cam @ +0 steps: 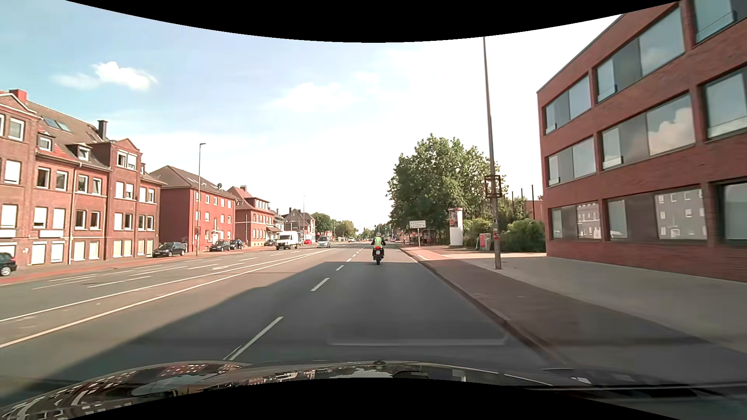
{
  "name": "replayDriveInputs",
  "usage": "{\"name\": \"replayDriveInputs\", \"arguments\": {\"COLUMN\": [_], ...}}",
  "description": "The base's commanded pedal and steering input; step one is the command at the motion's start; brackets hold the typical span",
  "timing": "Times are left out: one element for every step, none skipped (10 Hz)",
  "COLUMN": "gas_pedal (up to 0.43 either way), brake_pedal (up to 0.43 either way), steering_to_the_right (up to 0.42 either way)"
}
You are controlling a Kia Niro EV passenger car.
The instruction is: Follow the waypoints while adhering to traffic rules and regulations
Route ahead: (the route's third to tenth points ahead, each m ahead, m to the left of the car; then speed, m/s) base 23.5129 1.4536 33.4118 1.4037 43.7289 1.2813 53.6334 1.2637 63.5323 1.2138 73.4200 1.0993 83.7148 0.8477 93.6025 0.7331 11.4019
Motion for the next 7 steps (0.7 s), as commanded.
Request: {"name": "replayDriveInputs", "arguments": {"gas_pedal": [0.197,0.197,0.209,0.209,0.209,0.209,0.209], "brake_pedal": [0.0,0.0,0.0,0.0,0.0,0.0,0.0], "steering_to_the_right": [-0.002,-0.002,-0.002,-0.002,-0.002,-0.002,-0.002]}}
